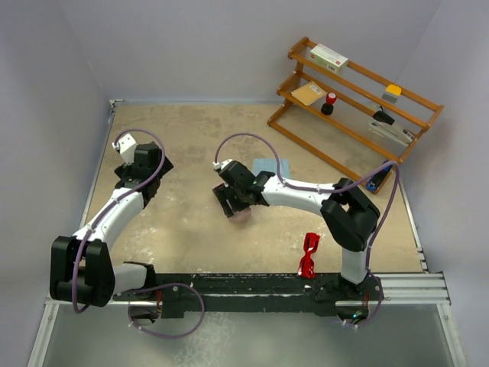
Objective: Organize the sunglasses
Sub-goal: Place the sunglasses case at the center of the board.
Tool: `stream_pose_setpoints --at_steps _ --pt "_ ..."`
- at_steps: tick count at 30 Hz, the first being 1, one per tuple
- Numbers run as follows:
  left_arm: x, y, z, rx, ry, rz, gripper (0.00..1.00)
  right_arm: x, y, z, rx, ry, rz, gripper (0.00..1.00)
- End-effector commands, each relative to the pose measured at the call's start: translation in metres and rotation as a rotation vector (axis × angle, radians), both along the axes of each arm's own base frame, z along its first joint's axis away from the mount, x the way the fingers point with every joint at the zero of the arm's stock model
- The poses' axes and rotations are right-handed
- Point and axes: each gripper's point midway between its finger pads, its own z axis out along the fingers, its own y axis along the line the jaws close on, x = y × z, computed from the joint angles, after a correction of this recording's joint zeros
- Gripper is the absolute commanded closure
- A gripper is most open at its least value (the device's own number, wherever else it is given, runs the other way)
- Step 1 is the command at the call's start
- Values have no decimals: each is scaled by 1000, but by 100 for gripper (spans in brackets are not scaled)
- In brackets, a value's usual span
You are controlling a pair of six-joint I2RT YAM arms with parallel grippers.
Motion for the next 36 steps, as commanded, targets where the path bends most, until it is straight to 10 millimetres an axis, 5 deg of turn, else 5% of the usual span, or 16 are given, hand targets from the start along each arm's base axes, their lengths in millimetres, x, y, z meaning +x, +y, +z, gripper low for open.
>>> stream_pose_setpoints --at_steps 1,8,20,26,31,36 --pt "7 1 8 -5 -35 11 1 -16 17 11 68 -20 22 81" --pt "4 1 4 -7 -22 8 1 -36 26 -6 61 10 49 80" --pt "2 -2 1 -14 -6 -11 1 -44 14 -26 27 33 29 24" --pt "4 -7 -3 -29 6 -33 1 -38 9 -13 18 -18 9 12" --pt "5 -8 -4 -31 10 -36 1 -33 1 7 5 -53 -45 17" --pt "5 -9 -5 -32 13 -40 1 -49 -3 35 29 -78 -41 29"
